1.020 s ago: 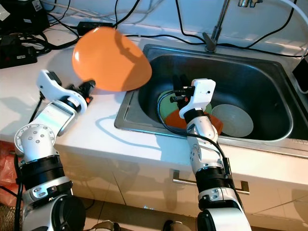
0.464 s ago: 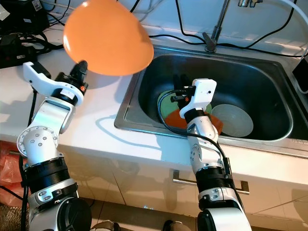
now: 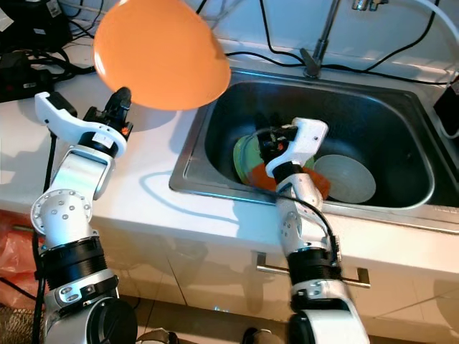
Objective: Kitchen organization
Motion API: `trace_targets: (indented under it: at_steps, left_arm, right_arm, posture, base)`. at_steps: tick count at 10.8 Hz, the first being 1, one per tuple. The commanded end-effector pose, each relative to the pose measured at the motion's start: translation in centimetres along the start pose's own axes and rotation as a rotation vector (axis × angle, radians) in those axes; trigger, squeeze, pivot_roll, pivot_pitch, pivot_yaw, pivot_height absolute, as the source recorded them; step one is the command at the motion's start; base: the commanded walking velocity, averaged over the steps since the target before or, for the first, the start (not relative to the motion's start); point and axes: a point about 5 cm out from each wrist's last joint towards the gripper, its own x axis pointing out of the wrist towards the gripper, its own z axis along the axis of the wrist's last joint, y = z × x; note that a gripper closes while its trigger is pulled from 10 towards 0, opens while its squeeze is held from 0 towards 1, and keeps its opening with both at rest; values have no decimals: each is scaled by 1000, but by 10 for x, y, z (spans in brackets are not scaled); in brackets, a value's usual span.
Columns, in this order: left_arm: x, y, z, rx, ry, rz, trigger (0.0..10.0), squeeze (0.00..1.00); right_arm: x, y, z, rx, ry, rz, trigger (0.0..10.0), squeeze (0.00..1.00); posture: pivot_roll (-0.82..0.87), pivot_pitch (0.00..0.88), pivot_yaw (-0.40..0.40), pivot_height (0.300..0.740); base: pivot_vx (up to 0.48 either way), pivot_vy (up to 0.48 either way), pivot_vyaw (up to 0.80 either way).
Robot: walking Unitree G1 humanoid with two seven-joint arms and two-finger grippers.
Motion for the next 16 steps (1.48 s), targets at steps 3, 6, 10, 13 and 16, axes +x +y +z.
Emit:
trace_targets:
  at_steps: [3,6,10,13,16]
  left_arm:
    - [2,-15,-8,-25,6,-88,10000,0]
    - [4,-19,-14,-31,24,-108,10000,0]
    - [3,-31,-29,-54,75,-152,10000,0]
    - [3,-38,-38,-74,109,-189,10000,0]
    - [1,-45,-41,-87,123,-226,10000,0]
  right_arm:
    - [3,-1,9,154,-23,-9,10000,1000]
    - [4,0,13,384,-27,11,10000,1000]
    - [8,16,25,435,-16,112,10000,0]
    - [9,23,30,466,-22,154,10000,0]
    - [7,24,29,477,-8,157,10000,0]
  posture:
    - [63,65,-33,740]
    - [60,66,-33,740]
    - [58,64,-35,740]
    - [57,64,-36,740]
    - [58,66,-36,740]
  base:
    - [0,0,0]
    - [0,0,0]
    - [0,0,0]
    - [0,0,0]
    - [0,0,0]
